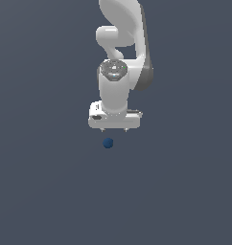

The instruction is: Pick up the object and move it to a goal position.

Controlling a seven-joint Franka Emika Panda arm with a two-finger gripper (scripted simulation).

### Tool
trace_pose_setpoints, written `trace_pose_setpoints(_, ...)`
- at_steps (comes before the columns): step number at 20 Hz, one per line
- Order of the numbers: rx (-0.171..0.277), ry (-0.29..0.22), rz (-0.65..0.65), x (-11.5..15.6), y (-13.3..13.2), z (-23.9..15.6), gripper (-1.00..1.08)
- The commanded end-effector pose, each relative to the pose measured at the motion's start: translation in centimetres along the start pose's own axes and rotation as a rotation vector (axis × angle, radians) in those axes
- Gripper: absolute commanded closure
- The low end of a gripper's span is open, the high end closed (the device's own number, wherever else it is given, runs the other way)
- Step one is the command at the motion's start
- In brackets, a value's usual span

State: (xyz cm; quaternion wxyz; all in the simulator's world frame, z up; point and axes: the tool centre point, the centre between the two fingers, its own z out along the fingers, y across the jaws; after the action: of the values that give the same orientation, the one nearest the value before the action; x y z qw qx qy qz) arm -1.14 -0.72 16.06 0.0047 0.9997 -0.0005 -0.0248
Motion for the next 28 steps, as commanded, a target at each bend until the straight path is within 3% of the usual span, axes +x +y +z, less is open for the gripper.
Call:
trace_pose_setpoints(1,0.000,0.000,-0.010,0.0,0.0,0.1,-0.92)
trace_pose_setpoints(12,-0.003,0.009,-0.153,0.0,0.8,1.8,-0.92)
trace_pose_setpoints(28,-0.008,0.035,-0.548,-0.1,2.6,6.1,-0.92)
